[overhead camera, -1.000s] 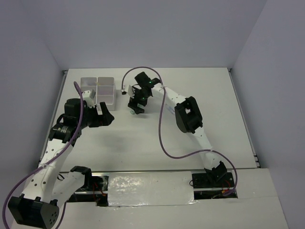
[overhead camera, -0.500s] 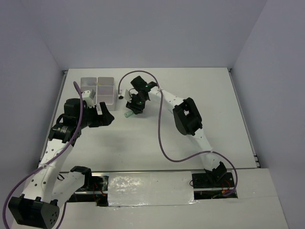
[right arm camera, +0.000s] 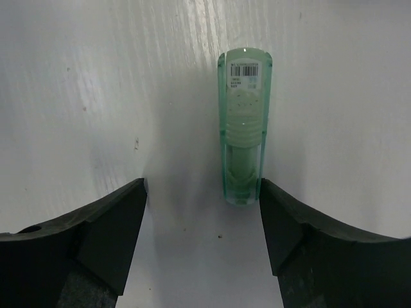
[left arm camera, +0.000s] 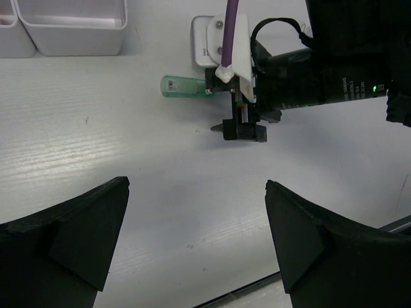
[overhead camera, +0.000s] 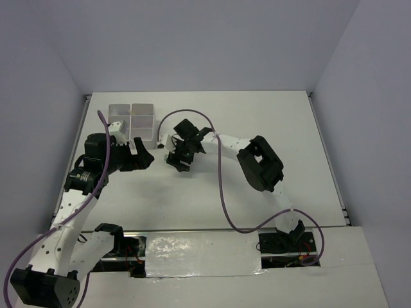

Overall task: Sort the stationery into containers
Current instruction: Pick up the stationery from the center of the board.

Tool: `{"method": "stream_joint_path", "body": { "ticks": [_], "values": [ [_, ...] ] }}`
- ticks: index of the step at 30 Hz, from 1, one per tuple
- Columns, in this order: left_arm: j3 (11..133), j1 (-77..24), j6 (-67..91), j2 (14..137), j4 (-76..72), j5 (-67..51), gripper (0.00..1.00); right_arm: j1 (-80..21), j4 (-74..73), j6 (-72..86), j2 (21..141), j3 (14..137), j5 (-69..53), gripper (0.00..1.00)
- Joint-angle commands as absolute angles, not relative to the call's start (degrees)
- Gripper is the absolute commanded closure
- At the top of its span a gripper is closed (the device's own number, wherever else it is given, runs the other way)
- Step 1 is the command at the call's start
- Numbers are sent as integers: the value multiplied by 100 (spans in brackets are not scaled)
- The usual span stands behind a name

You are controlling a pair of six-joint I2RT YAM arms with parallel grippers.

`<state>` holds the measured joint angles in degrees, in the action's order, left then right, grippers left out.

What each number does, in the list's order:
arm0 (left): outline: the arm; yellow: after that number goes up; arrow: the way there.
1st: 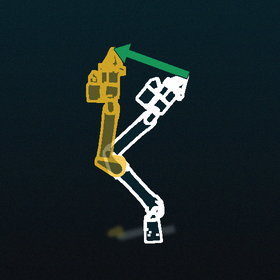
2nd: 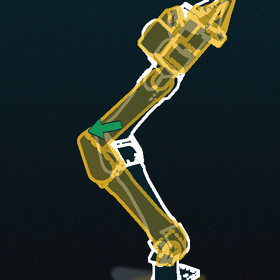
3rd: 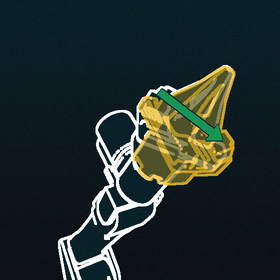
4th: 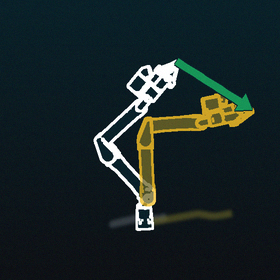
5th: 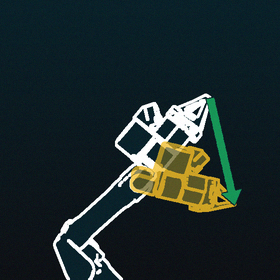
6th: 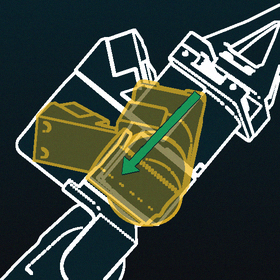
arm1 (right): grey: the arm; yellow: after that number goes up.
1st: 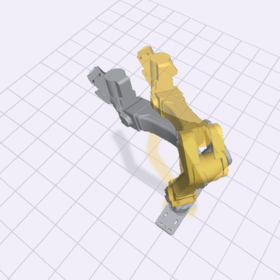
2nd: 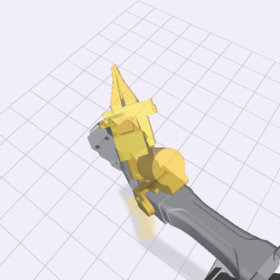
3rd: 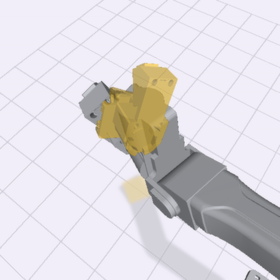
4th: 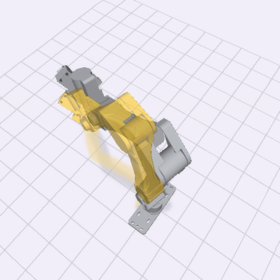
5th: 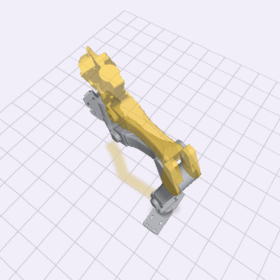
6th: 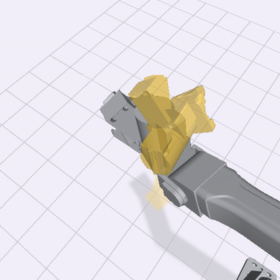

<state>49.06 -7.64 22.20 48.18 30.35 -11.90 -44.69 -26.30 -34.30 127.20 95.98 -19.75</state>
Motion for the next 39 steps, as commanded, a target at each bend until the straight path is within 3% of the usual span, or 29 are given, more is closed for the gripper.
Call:
{"method": "stream_joint_path", "body": {
  "ticks": [1,8,11,12,18,19,20,24,31,39],
  "values": [
    [4887,-729,2065,4720,2804,-1301,1,-4597,-2400,-3322,12848,9754,-1584,22],
    [4904,-721,2048,4737,2804,-1318,1,-4579,-3435,-3577,13570,11004,-1607,23],
    [4913,-721,2048,4729,2812,-1310,1,-4579,-3629,-3499,13597,11074,-1941,31],
    [4904,-721,2048,4729,2804,-1318,1,-4579,-3656,-3455,13605,11074,-2021,41],
    [4904,-721,2065,4737,2804,-1292,1,-4614,-3815,-3208,13518,10794,-2232,66],
    [4904,-721,2083,4746,2812,-1266,1,-4640,-3849,-3199,13500,10741,-2259,74],
    [4922,-721,2092,4746,2821,-1222,1,-4658,-3815,-3104,13491,10662,-2267,100],
    [4931,-729,2302,4737,2848,-950,1,-4755,-3236,-2585,13098,9697,-2320,100],
    [4440,-721,3512,4457,2200,-1019,1,-4790,-125,-757,11226,6815,-2338,100],
    [3358,-747,4542,4228,1144,-1441,1,-5010,228,-18,10996,6118,-1653,100]
  ]
}}
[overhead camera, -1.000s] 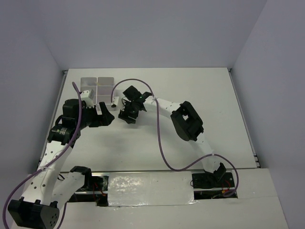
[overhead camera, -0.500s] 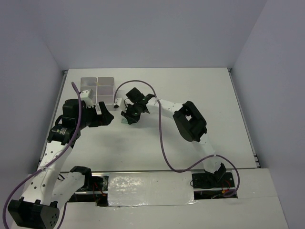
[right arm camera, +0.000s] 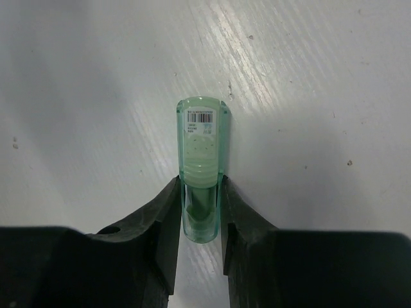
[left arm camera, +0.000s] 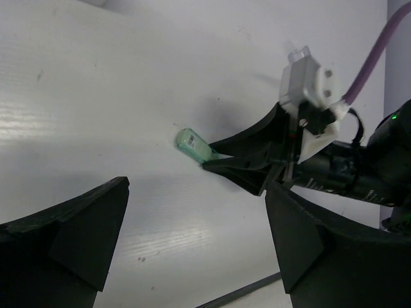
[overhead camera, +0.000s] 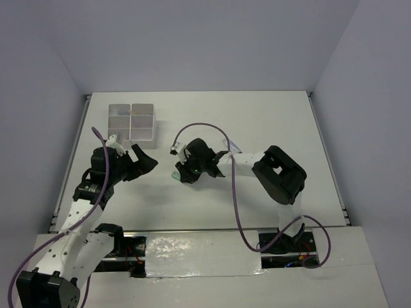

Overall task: Sort the stationery into containers
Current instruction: Pick up the stationery from the center of the board, then place the stationery in the storage box.

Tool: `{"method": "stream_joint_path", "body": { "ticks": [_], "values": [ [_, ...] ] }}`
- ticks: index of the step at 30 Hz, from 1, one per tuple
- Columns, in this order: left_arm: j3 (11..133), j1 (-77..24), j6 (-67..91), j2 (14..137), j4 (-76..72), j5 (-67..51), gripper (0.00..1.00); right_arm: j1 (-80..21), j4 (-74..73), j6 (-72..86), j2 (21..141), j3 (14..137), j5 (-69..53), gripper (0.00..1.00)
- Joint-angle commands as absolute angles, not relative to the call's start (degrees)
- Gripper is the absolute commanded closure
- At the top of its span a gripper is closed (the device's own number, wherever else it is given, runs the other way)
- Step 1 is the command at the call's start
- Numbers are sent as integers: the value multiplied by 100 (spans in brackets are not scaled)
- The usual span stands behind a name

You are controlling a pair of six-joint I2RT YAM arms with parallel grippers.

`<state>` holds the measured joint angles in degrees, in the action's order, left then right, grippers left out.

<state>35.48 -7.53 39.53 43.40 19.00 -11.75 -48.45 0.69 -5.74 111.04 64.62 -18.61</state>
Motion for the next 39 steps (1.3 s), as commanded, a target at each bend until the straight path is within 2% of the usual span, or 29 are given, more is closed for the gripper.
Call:
{"method": "stream_joint_path", "body": {
  "ticks": [1,6,10,18,22,27,29,30,32,33,35,36,37,38,39],
  "values": [
    [3175,-791,4605,4228,1038,-1468,1,-5001,289,183,10969,6065,-1600,100],
    [2690,-975,5140,4429,353,-1310,1,-5001,860,904,10627,5775,-1327,100],
    [2347,-1195,5501,4728,-253,-1151,2,-5053,1737,1458,10275,5432,-1581,100],
    [2487,-1538,5809,5343,-914,-1063,6,-5519,2047,1661,9660,5318,-1231,100],
    [2496,-1705,5924,5405,-1037,-1046,15,-5598,2153,1679,9510,5335,-1055,100],
    [2522,-1802,5933,5326,-905,-949,20,-5599,2338,1731,9317,5247,-782,100],
    [2522,-1802,5950,5317,-914,-975,28,-5599,2329,1723,9308,5291,-782,100],
    [2522,-1802,5959,5326,-931,-1036,41,-5599,2277,1697,9325,5335,-800,100],
    [2531,-1810,6003,5335,-1054,-1125,51,-5607,2224,1688,9404,5431,-730,100],
    [2549,-1819,6012,5344,-1089,-1195,64,-5616,2215,1687,9430,5458,-721,100],
    [2627,-1854,6012,5379,-1125,-1257,74,-5616,2232,1696,9509,5528,-721,100],
    [2663,-1854,5994,5388,-1108,-1283,86,-5599,2232,1696,9536,5546,-721,100],
    [2707,-1881,5942,5396,-1064,-1274,93,-5607,2215,1688,9580,5607,-721,100],
    [2811,-1881,5898,5440,-994,-1257,100,-5607,2171,1679,9589,5634,-712,98],
    [2891,-1872,5837,5467,-889,-1152,100,-5599,2162,1679,9571,5625,-703,92]
  ]
}}
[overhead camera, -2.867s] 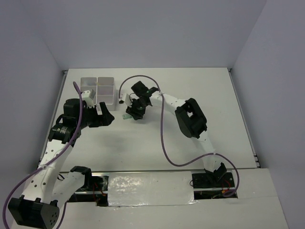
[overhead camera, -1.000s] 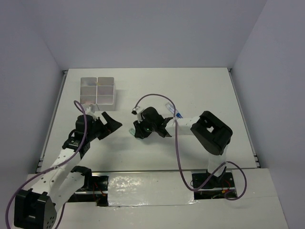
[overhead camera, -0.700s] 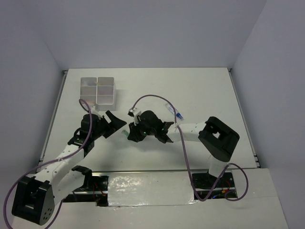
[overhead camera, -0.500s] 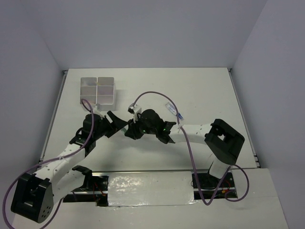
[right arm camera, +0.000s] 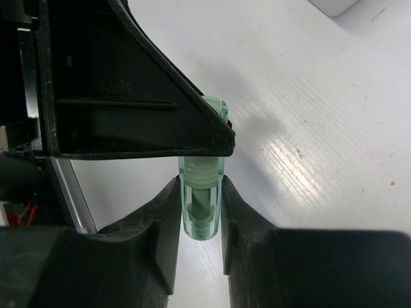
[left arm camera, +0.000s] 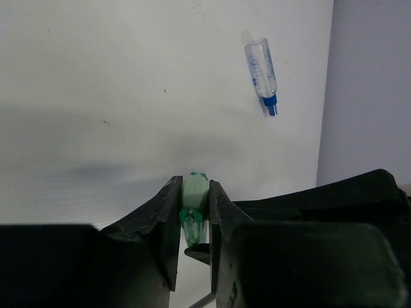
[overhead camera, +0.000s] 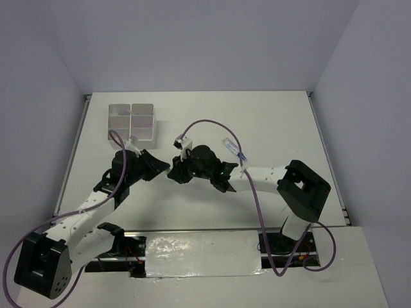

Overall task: Sort the stationery into containers
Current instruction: Place the stationery in the storage box.

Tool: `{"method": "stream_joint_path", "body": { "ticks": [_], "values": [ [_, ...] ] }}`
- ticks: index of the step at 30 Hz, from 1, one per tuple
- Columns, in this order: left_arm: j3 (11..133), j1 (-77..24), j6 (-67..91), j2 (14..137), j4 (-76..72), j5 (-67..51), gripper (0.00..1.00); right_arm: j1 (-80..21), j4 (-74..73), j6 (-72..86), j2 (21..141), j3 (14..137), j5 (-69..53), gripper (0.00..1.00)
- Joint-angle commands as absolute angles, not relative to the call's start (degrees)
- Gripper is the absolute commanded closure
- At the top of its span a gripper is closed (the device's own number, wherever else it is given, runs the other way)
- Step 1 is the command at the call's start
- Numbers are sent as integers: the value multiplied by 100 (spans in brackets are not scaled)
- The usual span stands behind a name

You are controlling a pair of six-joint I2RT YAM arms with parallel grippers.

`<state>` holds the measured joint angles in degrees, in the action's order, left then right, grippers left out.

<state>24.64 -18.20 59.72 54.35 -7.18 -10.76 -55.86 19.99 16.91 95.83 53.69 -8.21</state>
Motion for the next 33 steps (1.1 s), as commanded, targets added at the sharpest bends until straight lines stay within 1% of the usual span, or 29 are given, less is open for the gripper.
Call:
{"method": "stream_joint_path", "body": {
  "ticks": [1,2,3,4,5,7,10,12,17,18,24,27,28,33],
  "values": [
    [3083,-1872,5662,5502,-592,-1073,100,-5599,2171,1670,9536,5590,-703,79],
    [3207,-1881,5564,5572,-406,-959,100,-5573,2153,1687,9484,5529,-677,35],
    [3504,-1872,5320,5642,39,-497,100,-5555,2127,1705,9318,5380,-494,16],
    [3681,-1872,5196,5643,44,-162,100,-5520,2092,1722,9212,5301,-379,8],
    [3865,-1863,5090,5764,653,155,100,-5415,1996,1792,9098,5195,-274,0],
    [4417,-1741,4940,5958,1088,1137,100,-5318,1943,1872,8652,4837,-10,0],
    [5086,-1460,5062,6589,1607,2009,100,-5177,1627,1986,8070,4536,534,0],
    [5517,-1215,5185,6880,1617,2231,100,-5116,1311,1916,7771,4448,694,0],
    [6502,-1046,5510,8084,1766,3215,100,-5098,941,1732,7252,4263,800,0],
    [6739,-1011,5537,8243,1714,3295,100,-5080,932,1714,7190,4228,800,0],
    [7162,-1011,5520,8955,1204,3822,100,-5019,826,1582,6873,4034,615,0],
    [7190,-1011,5433,9105,969,4007,94,-5010,756,1503,6794,4017,545,0],
    [7155,-1011,5388,9132,680,4017,91,-5001,721,1468,6785,4025,528,0],
    [7145,-1011,5282,9403,255,4069,88,-5001,545,1319,6803,4245,431,0]
  ]
}}
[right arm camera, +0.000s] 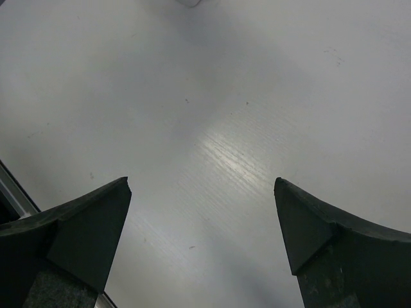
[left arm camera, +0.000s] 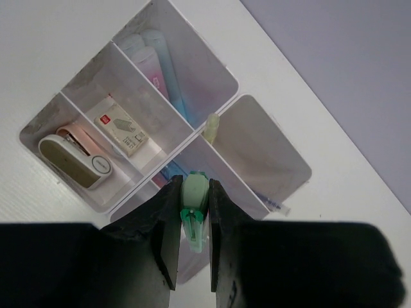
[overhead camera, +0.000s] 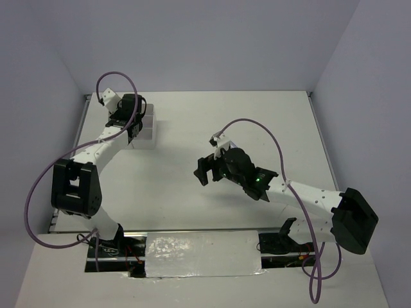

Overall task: Sort the stationery into containers
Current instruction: Place the stationery in the storage box, then pick up the stationery from the center of the board.

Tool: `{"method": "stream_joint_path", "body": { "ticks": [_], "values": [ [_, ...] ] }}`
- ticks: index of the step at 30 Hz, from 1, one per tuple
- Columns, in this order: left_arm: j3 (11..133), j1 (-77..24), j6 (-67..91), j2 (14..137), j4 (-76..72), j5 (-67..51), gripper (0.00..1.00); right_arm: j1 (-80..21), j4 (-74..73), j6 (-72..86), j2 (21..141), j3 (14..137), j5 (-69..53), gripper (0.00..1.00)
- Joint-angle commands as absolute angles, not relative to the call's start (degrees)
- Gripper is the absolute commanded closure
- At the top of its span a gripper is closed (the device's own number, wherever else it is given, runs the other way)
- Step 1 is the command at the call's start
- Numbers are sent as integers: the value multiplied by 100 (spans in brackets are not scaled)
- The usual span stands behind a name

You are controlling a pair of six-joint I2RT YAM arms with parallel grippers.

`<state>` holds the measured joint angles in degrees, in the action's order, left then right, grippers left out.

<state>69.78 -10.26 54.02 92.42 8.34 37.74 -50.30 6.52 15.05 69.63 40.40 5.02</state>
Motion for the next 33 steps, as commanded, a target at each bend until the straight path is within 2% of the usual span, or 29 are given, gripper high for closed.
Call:
{"method": "stream_joint_path", "body": {
  "ticks": [1,3,6,7,9,10,12,13,15,18,22,23,24,27,28,31,33],
  "values": [
    [7163,-1011,5291,9456,229,4052,88,-5010,519,1292,6803,4263,422,0],
    [7242,-1019,5238,9597,106,4043,87,-5010,501,1257,6776,4307,404,0],
    [7356,-1081,5106,9764,44,4139,75,-5001,448,1248,6794,4386,343,0],
    [7391,-1090,5106,9808,44,4192,68,-5001,431,1239,6803,4412,264,0],
    [7444,-1099,5089,9887,53,4210,62,-5001,431,1239,6829,4456,229,0],
    [7436,-1099,5071,9914,53,4193,53,-4992,422,1231,6847,4473,211,0],
    [7418,-1099,5089,9905,53,4219,45,-4983,396,1248,6855,4474,263,0],
    [7392,-1107,5124,9870,61,4219,37,-4966,387,1239,6847,4482,246,0],
    [7216,-1099,5168,9704,53,4166,26,-4756,317,1291,6873,4500,27,0],
    [7058,-1107,5273,9406,61,4043,19,-4518,264,1353,6926,4544,-447,0],
    [6838,-1204,5221,8694,314,3701,13,-3668,-385,1354,7310,4885,-773,0],
    [6881,-1230,5169,8553,482,3613,9,-3561,-578,1293,7452,5009,-747,0],
    [6925,-1257,5107,8273,675,3360,1,-3473,-937,1153,7575,5140,-521,0],
    [7093,-1336,4721,7736,1413,2727,1,-3165,-1474,757,8058,5562,-11,0],
    [7075,-1345,4433,7595,1554,2159,1,-3068,-1555,669,8294,5694,96,0],
    [6892,-1476,4001,7007,2082,1339,1,-2576,-1714,387,8804,5940,-121,2],
    [6505,-1652,3807,6462,2302,1144,1,-2313,-1696,273,8999,6020,-289,7]
  ]
}}
